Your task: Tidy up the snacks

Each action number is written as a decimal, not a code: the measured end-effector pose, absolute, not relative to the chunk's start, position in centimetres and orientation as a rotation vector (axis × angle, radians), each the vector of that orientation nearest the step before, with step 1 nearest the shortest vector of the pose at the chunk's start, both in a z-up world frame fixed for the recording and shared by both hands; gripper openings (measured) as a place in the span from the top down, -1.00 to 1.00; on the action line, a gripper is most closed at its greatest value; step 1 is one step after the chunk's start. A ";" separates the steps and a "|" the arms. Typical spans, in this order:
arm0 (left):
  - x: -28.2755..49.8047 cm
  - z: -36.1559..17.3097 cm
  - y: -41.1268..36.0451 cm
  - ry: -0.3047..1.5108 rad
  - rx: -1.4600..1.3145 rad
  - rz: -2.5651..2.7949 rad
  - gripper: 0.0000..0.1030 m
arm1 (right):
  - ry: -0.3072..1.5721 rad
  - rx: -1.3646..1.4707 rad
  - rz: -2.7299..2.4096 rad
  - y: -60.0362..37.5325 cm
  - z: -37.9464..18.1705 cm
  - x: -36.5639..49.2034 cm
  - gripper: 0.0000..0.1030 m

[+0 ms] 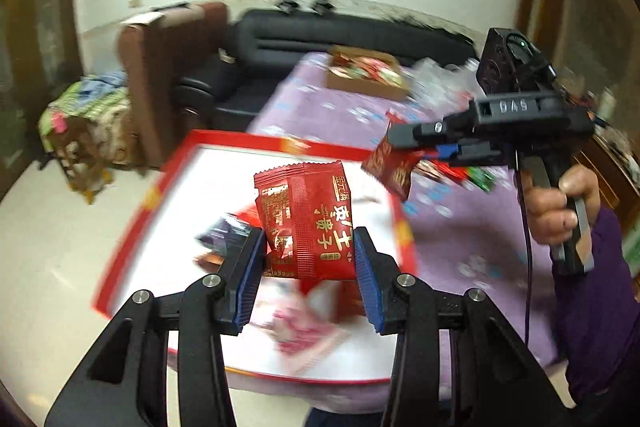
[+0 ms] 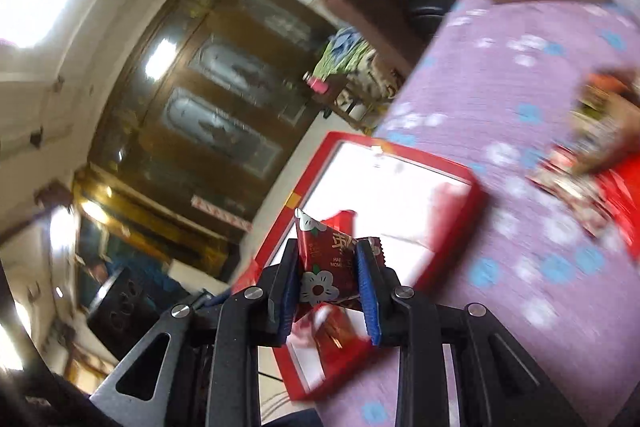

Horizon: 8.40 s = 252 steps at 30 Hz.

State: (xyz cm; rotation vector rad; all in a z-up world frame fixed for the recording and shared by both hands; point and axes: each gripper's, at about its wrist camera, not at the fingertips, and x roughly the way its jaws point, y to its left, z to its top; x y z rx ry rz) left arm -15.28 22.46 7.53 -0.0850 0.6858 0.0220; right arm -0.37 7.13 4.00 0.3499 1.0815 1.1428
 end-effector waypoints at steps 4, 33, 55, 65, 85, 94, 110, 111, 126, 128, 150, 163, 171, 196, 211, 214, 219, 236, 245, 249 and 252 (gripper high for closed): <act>-15.3 7.3 24.5 0.666 -0.066 0.138 0.18 | 1.069 0.308 1.189 11.7 4.1 -0.3 0.48; -19.6 7.5 15.8 0.441 0.312 0.317 -0.64 | 0.883 0.508 0.973 5.9 2.3 4.4 -0.12; -18.4 6.4 18.0 0.572 0.149 0.309 -0.64 | 0.856 0.479 0.946 5.0 3.4 3.9 -0.16; -18.1 6.4 18.4 0.588 0.135 0.309 -0.64 | 0.841 0.470 0.929 4.9 3.5 3.9 -0.26; -17.8 6.0 18.8 0.611 0.120 0.301 -0.64 | 0.834 0.475 0.897 4.3 3.5 4.1 -0.34; -17.8 5.8 19.0 0.620 0.109 0.294 -0.64 | 0.831 0.476 0.896 4.3 3.6 4.1 -0.34; -17.5 4.8 18.9 0.653 0.080 0.282 -0.64 | 0.833 0.479 0.892 4.2 3.6 4.1 -0.34; -17.6 4.8 18.9 0.655 0.077 0.282 -0.64 | 0.833 0.479 0.893 4.2 3.6 4.1 -0.34; -18.0 4.2 18.8 0.685 0.054 0.273 -0.64 | 0.846 0.487 0.887 4.2 3.4 4.3 -0.34; -18.1 4.3 18.8 0.683 0.053 0.274 -0.64 | 0.846 0.486 0.885 4.2 3.4 4.3 -0.34; -17.5 4.1 18.3 0.709 0.064 0.259 -0.64 | 0.800 0.466 0.781 -1.7 4.9 4.5 -0.36; -16.7 4.1 17.6 0.725 0.087 0.242 -0.64 | 0.797 0.465 0.653 -8.2 5.1 5.5 -0.36; -13.6 7.2 16.3 0.671 0.167 0.218 -0.64 | 0.855 0.381 0.569 -13.1 4.5 5.2 -0.37; -10.1 9.5 14.5 0.708 0.137 0.127 -0.64 | 1.076 -0.176 0.315 -7.0 -1.7 4.6 -0.37; -14.2 11.1 17.2 0.644 0.111 0.193 -0.64 | 1.067 -0.108 0.384 -7.1 -1.2 4.2 0.34; -14.1 11.0 15.9 0.645 0.146 0.161 -0.64 | 1.074 -0.033 0.353 -9.3 -0.7 5.1 0.34; -14.2 10.8 14.7 0.645 0.164 0.132 -0.64 | 1.033 0.109 0.327 -12.4 0.5 5.4 0.34; -14.1 10.6 13.2 0.642 0.200 0.098 -0.64 | 0.837 0.503 0.387 -17.7 3.0 6.7 0.35; -7.2 8.0 5.5 0.773 0.403 -0.258 -0.64 | 0.767 0.601 0.348 -21.6 4.3 5.9 0.34; -2.9 5.9 1.9 0.878 0.460 -0.338 -0.64 | 0.739 0.617 0.310 -23.3 4.7 5.8 0.33; 0.4 4.8 0.0 0.940 0.456 -0.365 -0.64 | 0.740 0.664 0.310 -24.2 4.3 6.1 0.33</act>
